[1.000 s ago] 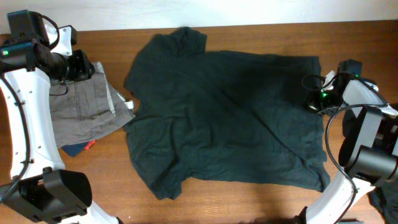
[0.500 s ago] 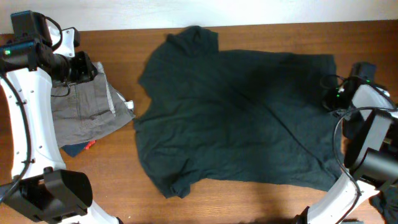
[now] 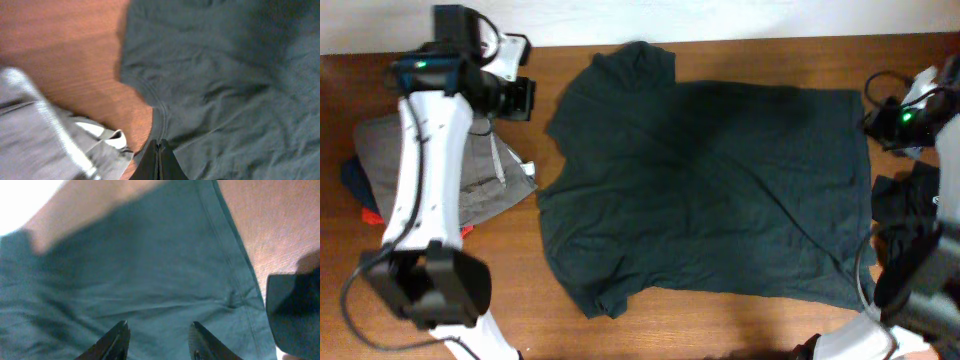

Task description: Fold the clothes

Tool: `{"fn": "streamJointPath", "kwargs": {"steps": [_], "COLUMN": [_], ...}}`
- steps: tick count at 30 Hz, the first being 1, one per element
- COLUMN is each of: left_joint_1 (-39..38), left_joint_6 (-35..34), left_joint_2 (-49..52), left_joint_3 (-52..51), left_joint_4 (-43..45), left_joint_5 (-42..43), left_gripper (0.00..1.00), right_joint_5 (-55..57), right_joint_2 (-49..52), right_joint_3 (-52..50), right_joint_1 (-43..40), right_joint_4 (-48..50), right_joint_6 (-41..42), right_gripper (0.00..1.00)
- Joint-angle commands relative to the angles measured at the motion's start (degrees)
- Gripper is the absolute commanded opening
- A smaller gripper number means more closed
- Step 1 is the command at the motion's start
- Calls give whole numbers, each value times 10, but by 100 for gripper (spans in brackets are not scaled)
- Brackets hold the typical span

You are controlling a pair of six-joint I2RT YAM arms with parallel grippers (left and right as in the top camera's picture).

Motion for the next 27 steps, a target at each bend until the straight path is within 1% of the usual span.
{"fn": "streamJointPath", "kwargs": {"steps": [1,3,5,10,13,17,19,22,23,25,27], "left_joint_1": [-21,-34,-52,-62,-62,-57,-54,-50,-49,-48,-47], "left_joint_6": [39,66,78,77,77,7,-16,-15,-16,-32,-48], "left_joint_2": [111,154,217,268,290,323,332,334,334,334,334], "left_joint_3": [0,0,0,0,0,0,0,1,4,10,17], "left_joint_4": [15,26,71,124,141,211,252,305,322,330,327], "left_joint_5": [14,35,29,43,28,-81,-117,-130,-133,-141,-153], "left_gripper": [0,0,0,0,0,0,0,0,0,0,0], "right_joint_5": [-41,-49,-48,-48,-48,-48,-47,-39,-20,12,17], "right_joint_2": [-88,-114,-145,-161,-161,-160,-160,-160,-159,-153,-143], "right_joint_3": [16,16,16,16,16,15,12,9,7,2,-3], "right_joint_1": [0,0,0,0,0,7,16,39,54,71,78], "right_joint_4": [-23,-35,-57,-93,-111,-117,-119,-124,-126,-129,-136], "right_joint_6": [-1,-1,-1,-2,-2,-2,-2,-11,-12,-10,-10], "right_gripper": [44,44,44,44,43,44,44,44,45,46,46]}}
